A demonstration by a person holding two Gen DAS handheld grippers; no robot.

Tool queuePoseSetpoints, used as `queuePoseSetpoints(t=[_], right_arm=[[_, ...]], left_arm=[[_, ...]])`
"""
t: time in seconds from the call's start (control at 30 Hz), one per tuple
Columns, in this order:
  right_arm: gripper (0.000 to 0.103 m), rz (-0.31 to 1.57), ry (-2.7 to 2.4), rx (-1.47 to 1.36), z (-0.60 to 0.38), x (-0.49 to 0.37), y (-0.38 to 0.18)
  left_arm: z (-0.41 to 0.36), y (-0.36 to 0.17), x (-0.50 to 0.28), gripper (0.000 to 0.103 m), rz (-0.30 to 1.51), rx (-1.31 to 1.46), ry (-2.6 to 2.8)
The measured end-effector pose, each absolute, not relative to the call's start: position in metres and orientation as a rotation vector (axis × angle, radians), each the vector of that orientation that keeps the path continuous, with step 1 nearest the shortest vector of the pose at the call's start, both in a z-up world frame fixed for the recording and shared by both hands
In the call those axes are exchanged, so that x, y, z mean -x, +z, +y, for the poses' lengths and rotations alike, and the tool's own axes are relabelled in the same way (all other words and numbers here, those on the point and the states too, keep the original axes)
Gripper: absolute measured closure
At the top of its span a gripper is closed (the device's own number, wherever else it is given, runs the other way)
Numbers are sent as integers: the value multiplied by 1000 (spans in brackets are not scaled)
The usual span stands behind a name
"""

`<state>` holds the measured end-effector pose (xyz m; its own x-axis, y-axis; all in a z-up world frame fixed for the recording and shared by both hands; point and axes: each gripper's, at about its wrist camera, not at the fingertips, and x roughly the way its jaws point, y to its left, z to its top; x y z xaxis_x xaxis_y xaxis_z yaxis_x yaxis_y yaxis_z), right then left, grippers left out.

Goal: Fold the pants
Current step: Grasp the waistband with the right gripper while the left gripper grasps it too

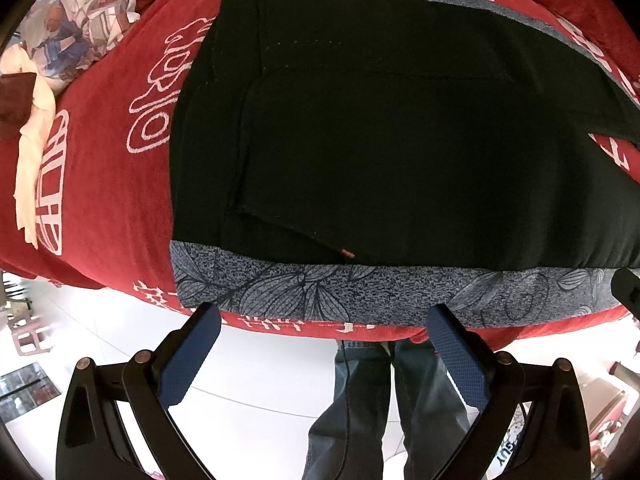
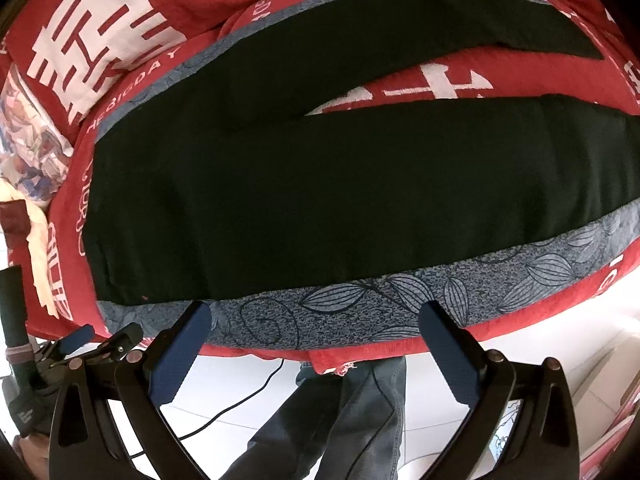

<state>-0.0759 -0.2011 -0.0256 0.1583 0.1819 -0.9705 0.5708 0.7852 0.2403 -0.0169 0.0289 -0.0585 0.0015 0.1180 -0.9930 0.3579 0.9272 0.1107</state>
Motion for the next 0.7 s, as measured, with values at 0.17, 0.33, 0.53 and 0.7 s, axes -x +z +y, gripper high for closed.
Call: queuePoseSetpoints(t=[0.17,0.33,0.53,0.7], right_arm=[[0,1413,-309,-658,-201,76,-26],[0,1417,-301,-654,-199,75,-26],[0,1424,-236,-678,-191,71,-29],[0,1394,15,-945,-172,72,-54]], left_arm=[[29,-58,15,0,1571,-381,-200],[29,-59,16,0,1570,-382,-201],[44,-60,12,0,1577,-270,-266],[82,-70,10,0,1613,-3,-375]])
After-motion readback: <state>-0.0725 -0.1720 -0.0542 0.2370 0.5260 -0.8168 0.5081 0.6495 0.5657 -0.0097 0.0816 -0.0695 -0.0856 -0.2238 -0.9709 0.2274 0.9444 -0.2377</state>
